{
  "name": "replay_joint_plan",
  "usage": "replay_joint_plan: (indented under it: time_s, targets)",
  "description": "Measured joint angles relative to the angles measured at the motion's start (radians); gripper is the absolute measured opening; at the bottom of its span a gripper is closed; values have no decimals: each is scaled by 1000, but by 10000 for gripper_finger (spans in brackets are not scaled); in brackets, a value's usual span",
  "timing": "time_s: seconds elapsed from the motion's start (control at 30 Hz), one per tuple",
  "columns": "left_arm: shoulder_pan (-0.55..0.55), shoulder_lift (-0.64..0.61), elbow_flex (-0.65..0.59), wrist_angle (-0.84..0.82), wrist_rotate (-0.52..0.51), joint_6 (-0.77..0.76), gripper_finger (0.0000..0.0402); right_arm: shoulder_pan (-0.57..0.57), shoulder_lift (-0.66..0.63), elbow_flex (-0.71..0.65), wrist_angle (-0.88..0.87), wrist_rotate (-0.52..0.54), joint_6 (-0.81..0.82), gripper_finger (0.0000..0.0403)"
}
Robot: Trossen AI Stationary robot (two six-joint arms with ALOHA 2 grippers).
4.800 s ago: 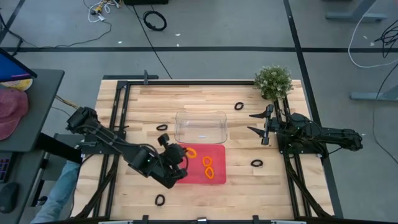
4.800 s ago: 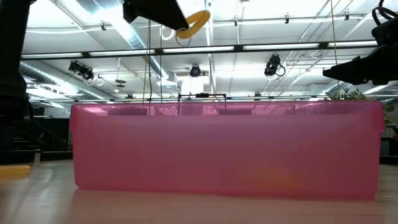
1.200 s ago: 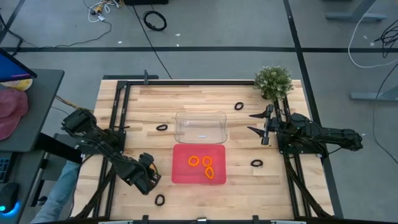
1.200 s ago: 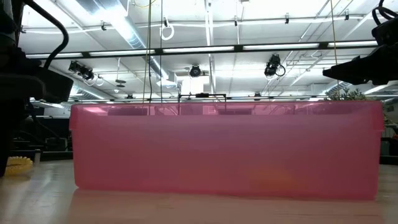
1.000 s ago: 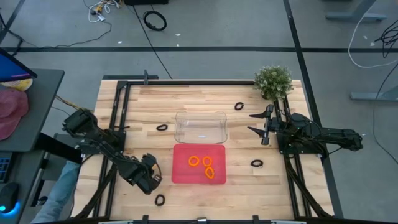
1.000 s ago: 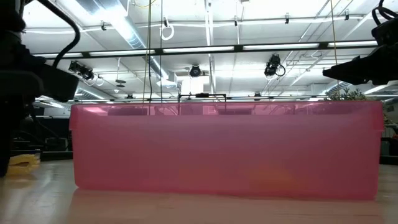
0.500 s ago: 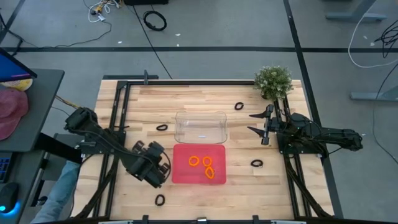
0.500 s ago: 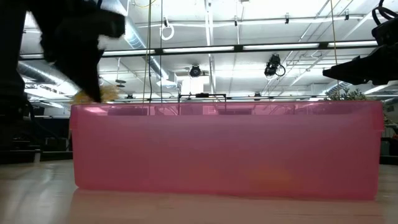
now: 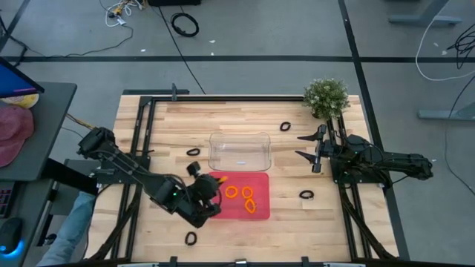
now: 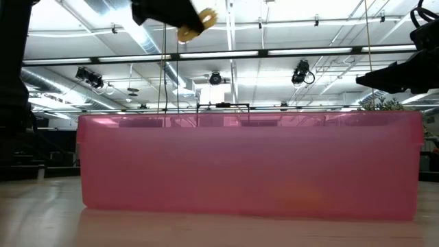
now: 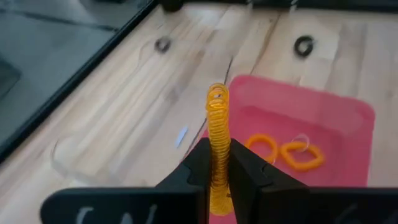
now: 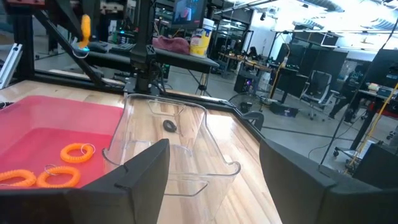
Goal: Sort spring keychains
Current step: Put the orange spring keychain into the pink bin
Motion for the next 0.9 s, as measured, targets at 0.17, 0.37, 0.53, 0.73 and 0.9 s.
replay_joint_plan:
  time_s: [0.17,0.37,0.53,0.73,0.9]
  targets:
    - [49,1,0,109,48,145,36,0,0,0,0,0,0,254]
    - [79,1,0,116,69,180,39,0,0,0,0,0,0,254]
    - [89,1,0,116,73,184,38,0,0,0,0,0,0,254]
    - [90,2,0,145,125,214,40,0,0,0,0,0,0,254]
    - [90,2,0,175,252,272,39,0,0,0,0,0,0,254]
